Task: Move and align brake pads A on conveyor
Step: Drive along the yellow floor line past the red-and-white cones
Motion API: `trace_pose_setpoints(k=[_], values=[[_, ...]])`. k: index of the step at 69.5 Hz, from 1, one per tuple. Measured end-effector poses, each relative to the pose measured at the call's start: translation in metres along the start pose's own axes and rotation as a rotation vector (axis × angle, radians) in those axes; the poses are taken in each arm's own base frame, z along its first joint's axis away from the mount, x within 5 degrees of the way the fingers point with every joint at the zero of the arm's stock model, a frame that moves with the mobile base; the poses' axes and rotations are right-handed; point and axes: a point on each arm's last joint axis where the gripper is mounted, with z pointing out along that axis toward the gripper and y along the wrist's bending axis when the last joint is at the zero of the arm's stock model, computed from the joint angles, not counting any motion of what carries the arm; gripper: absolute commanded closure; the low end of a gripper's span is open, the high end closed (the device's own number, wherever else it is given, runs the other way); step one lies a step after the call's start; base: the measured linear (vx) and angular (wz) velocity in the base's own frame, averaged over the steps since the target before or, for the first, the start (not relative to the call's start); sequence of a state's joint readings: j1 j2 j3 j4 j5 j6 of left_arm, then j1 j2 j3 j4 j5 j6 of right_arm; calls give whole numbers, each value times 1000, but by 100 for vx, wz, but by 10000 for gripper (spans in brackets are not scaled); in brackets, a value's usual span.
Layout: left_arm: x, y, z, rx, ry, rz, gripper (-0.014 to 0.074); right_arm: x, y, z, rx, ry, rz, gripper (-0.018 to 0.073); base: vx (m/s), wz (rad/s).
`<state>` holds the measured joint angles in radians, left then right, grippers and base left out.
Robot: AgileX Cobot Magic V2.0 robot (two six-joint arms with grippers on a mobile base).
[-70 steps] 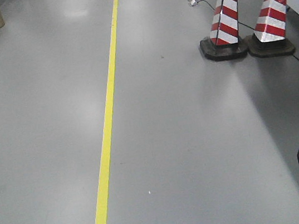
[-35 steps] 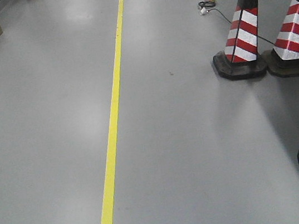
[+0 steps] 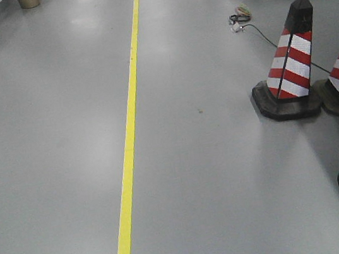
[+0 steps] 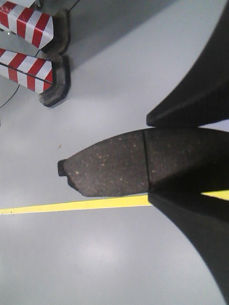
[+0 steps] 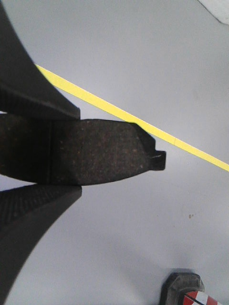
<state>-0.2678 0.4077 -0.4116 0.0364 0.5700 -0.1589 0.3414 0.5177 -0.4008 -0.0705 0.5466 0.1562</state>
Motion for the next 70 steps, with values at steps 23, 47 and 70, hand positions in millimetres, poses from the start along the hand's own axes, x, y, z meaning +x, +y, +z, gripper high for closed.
trace_pose_setpoints(k=[23,47,70], values=[[0,0,0,0,0,0,387,0,0,0,0,3,0,460,58,-3],[0,0,0,0,0,0,387,0,0,0,1,4,0,460,56,-8],[0,0,0,0,0,0,387,0,0,0,1,4,0,460,53,-9]])
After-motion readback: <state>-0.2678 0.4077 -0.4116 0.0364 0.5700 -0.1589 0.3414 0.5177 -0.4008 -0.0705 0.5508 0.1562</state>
